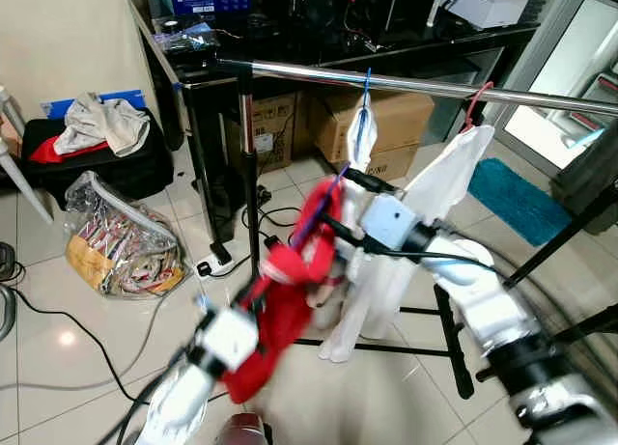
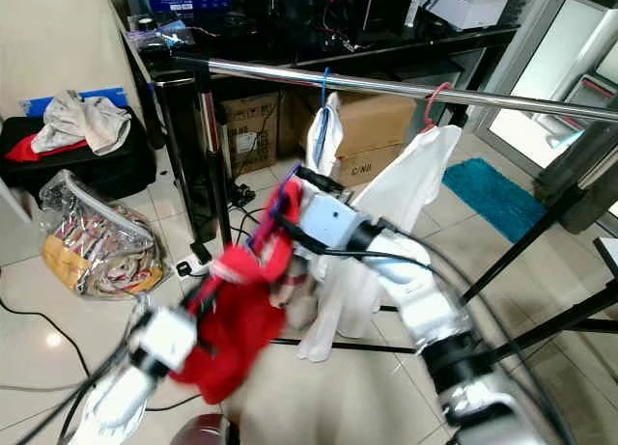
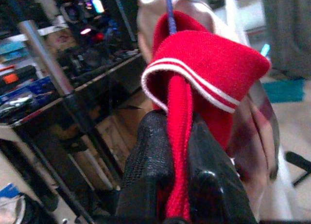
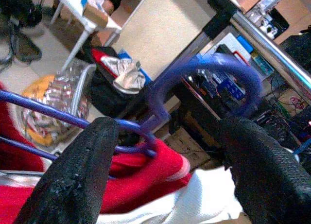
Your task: Hang hanger
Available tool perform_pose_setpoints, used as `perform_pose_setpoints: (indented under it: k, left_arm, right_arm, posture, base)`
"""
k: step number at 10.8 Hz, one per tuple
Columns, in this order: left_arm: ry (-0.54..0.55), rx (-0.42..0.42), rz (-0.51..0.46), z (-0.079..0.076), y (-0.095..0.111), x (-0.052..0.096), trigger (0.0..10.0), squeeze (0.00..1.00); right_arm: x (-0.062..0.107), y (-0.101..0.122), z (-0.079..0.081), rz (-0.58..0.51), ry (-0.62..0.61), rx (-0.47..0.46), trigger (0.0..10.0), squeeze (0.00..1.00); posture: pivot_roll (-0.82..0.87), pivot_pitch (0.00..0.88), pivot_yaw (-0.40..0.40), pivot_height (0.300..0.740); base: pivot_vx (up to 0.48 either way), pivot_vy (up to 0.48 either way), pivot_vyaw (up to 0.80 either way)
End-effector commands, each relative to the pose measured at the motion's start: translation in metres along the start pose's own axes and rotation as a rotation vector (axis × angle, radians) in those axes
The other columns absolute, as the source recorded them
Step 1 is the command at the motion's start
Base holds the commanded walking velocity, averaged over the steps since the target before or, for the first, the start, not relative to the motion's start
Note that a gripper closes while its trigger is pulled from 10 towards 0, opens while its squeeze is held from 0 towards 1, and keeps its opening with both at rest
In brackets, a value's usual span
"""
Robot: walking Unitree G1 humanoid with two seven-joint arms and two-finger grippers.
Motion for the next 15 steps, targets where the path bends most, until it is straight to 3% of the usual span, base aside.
perform_pose_setpoints:
  k: [1,3,7,9,12,15]
  left_arm:
    - [-0.043,-0.029,-0.083,-0.003,0.016,-0.004,0.0,0.00]
    - [-0.122,-0.076,-0.066,0.000,0.012,0.005,0.0,0.00]
    - [-0.203,-0.120,-0.045,-0.001,0.007,0.018,0.0,0.00]
    - [-0.207,-0.119,-0.065,-0.005,0.010,0.017,0.0,0.00]
    - [-0.281,-0.200,-0.070,-0.005,0.007,0.026,0.0,0.00]
    - [-0.345,-0.243,-0.083,-0.012,0.004,0.028,0.0,0.00]
  right_arm:
    - [0.003,-0.003,-0.009,0.010,-0.001,0.045,10.0,0.00]
    - [0.013,-0.019,-0.015,0.056,0.054,0.138,10.0,0.00]
    - [0.028,-0.042,-0.023,0.132,0.071,0.128,10.0,0.00]
    - [0.046,-0.062,-0.011,0.197,0.161,0.194,10.0,0.00]
    - [0.065,-0.072,-0.014,0.229,0.210,0.238,10.0,0.00]
    - [0.075,-0.081,0.013,0.229,0.319,0.288,10.0,0.00]
  posture:
    - [0.28,0.008,-0.063,0.740]
    - [0.28,0.011,-0.070,0.740]
    - [0.28,0.017,-0.071,0.740]
    - [0.29,0.010,-0.072,0.740]
    - [0.29,0.003,-0.083,0.740]
    - [0.29,0.000,-0.085,0.740]
  base:
    - [0.000,0.000,0.00]
    - [0.000,0.000,0.00]
    - [0.000,0.000,0.00]
    - [0.000,0.000,0.00]
    - [0.000,0.000,0.00]
    - [0.000,0.000,0.00]
Point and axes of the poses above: a point about 5 cm out from each wrist's last joint towards the gripper, its own x axis pointing back from the gripper into the wrist, its own y axis along the axis of the wrist's last joint, z = x × y, the point moved 3 cm from there along -x, pointing out of the wrist towards the gripper, and after that the axes turned 8 degrees about x, right-handed, at the moved point
